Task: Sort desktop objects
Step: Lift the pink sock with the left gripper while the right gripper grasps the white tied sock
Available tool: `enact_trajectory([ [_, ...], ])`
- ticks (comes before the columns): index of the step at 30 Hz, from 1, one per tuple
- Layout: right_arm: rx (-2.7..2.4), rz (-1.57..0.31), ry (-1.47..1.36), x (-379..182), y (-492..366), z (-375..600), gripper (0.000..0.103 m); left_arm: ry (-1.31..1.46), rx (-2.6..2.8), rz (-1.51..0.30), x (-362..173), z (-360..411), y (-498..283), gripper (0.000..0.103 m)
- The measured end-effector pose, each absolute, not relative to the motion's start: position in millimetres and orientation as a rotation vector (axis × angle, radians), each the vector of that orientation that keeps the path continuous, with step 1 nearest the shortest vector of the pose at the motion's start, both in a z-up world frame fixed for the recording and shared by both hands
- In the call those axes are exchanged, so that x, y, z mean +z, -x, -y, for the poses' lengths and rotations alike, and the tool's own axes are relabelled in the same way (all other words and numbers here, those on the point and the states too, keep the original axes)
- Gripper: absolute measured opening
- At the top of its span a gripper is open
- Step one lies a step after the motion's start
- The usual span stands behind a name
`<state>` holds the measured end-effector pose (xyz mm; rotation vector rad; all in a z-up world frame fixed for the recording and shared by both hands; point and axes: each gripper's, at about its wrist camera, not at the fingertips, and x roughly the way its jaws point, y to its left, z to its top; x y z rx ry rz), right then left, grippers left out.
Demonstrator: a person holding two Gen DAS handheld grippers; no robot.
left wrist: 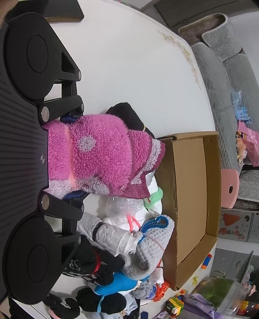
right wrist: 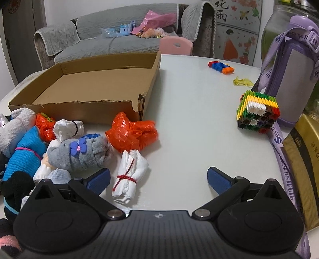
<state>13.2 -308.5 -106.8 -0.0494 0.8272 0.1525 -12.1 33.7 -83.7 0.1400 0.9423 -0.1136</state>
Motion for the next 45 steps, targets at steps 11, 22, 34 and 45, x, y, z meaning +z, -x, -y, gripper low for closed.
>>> enact_trajectory([
  [11,0.165,-0.781,0.051,-99,-15,311,0.021,-0.129,-0.101,-0.911,-76,-37,18,0.061],
  [22,0.194,-0.737,-0.035,-71,-2,334,0.020,-0.062,-0.089,-0.860,-39,-53,37,0.061],
  [34,0.311,-0.574,-0.169,-13,-25,333,0.020,-0.101,-0.131,-0.745,37,-28,-6,0.061],
  [45,0.464,-0.569,-0.078,11,-136,251,0.020,-0.132,-0.153,-0.790,36,17,-140,0.062],
])
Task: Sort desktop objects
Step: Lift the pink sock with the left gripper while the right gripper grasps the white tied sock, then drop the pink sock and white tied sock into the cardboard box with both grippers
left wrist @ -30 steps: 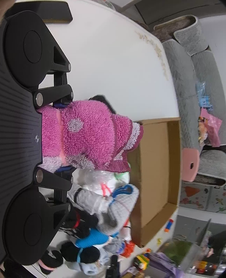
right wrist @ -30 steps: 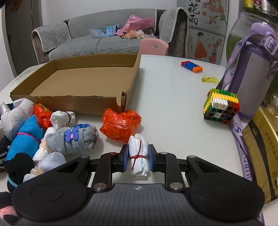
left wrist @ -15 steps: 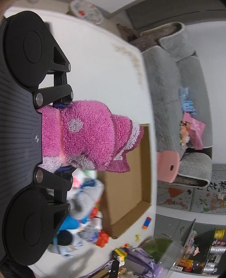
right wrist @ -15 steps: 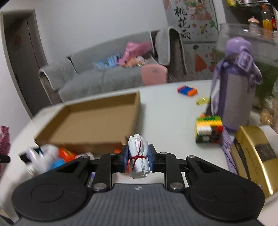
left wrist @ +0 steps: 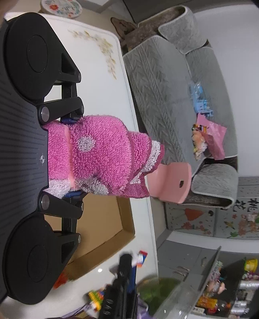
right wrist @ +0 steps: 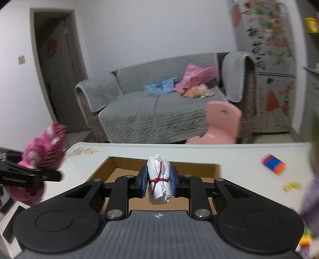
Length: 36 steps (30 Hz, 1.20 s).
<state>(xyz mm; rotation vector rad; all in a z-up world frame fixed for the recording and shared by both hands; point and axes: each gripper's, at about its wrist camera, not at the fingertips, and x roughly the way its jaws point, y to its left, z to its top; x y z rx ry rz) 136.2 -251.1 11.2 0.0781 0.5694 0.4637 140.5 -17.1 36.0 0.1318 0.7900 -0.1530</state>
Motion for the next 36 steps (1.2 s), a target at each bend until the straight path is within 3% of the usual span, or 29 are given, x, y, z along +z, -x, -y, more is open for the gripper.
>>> enact_trajectory([
  [9,0.530,-0.714,-0.054,-38,-212,195,0.020,-0.099,-0.178,-0.949,-37,27,-236,0.062],
  [21,0.500,-0.826,-0.055,-74,-232,179,0.021,-0.137,-0.163,-1.042,-82,23,-259,0.065],
  [25,0.495,-0.838,-0.044,-77,-240,174,0.026,-0.153,-0.135,-1.025,-81,23,-258,0.089],
  [36,0.476,-0.716,0.007,-37,-204,187,0.041,-0.122,-0.188,-0.954,-32,18,-216,0.089],
])
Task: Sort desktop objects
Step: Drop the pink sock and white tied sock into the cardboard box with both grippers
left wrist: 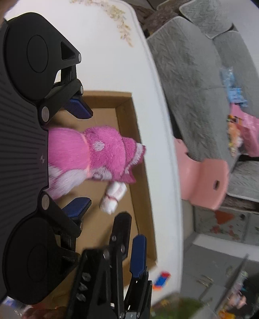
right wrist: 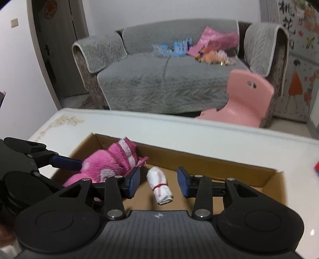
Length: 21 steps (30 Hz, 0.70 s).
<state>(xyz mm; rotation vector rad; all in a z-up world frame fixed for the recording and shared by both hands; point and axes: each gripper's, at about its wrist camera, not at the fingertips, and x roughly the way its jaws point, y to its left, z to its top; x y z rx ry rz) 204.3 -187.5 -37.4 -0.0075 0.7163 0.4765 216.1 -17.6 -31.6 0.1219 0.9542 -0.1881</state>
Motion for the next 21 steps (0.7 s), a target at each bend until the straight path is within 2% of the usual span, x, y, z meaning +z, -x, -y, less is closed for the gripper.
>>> enact_trajectory([
  [3,0.469,-0.639,-0.004,-13,-170,211,0.049,-0.100,-0.206,-0.883,-5,8,-177,0.090],
  [6,0.450,-0.564,0.004,6,-127,237,0.053,-0.102,-0.176,-0.797,14,-8,-127,0.102],
  [7,0.440,-0.540,-0.004,11,-110,249,0.055,-0.101,-0.168,-0.765,16,-17,-108,0.102],
  [10,0.405,-0.488,-0.032,12,-67,285,0.071,-0.105,-0.133,-0.758,7,-38,-67,0.102],
  [13,0.346,-0.490,-0.049,-6,-43,313,0.073,-0.130,-0.107,-0.771,-12,-48,-39,0.102],
  [21,0.297,-0.628,-0.040,-66,-46,330,0.073,-0.127,-0.212,-0.822,-53,-65,-4,0.102],
])
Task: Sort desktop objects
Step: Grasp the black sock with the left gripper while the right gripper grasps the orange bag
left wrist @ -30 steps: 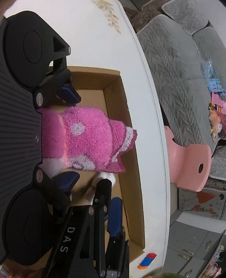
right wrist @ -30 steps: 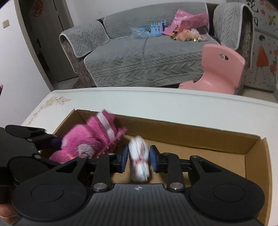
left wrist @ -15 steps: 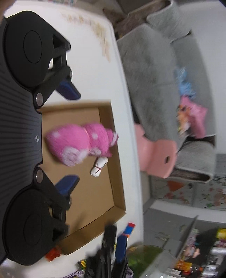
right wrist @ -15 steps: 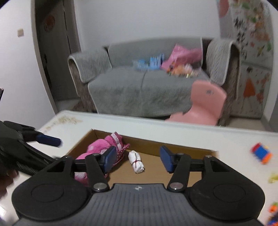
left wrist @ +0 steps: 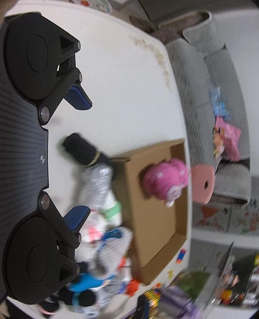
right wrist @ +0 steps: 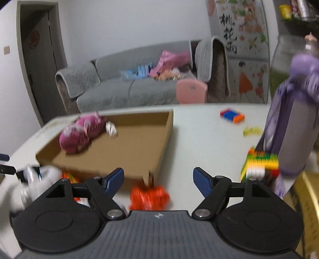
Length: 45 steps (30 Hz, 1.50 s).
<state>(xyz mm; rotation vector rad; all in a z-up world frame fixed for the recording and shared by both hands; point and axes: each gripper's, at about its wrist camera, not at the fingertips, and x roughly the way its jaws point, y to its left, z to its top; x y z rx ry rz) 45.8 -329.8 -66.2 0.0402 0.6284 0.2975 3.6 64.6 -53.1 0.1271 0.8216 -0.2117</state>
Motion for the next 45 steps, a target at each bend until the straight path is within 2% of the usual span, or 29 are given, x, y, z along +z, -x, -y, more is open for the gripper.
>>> enact_trajectory([
  [9,0.329,-0.669,-0.023,-83,-38,330,0.075,-0.244,-0.228,-0.851,-80,-62,-5,0.102],
  [14,0.331,-0.684,-0.002,-93,-35,331,0.075,-0.254,-0.204,-0.853,-89,-67,-16,0.099],
  [22,0.328,-0.701,0.014,-99,-39,323,0.074,-0.217,-0.207,-0.865,-99,-70,-27,0.099],
  [27,0.346,-0.722,0.002,-103,-45,319,0.066,-0.202,-0.184,-0.835,-101,-73,-31,0.098],
  [30,0.335,-0.718,0.008,-103,-45,320,0.061,-0.187,-0.188,-0.800,-101,-73,-32,0.087],
  [31,0.332,-0.718,0.009,-103,-45,320,0.058,-0.178,-0.195,-0.794,-100,-74,-32,0.078],
  [35,0.328,-0.718,-0.001,-102,-41,321,0.046,-0.136,-0.234,-0.801,-98,-76,-32,0.060],
  [40,0.336,-0.720,0.012,-101,-36,320,0.044,-0.164,-0.228,-0.780,-98,-72,-25,0.053],
  [45,0.344,-0.726,0.010,-101,-36,319,0.044,-0.162,-0.213,-0.784,-96,-74,-17,0.038],
])
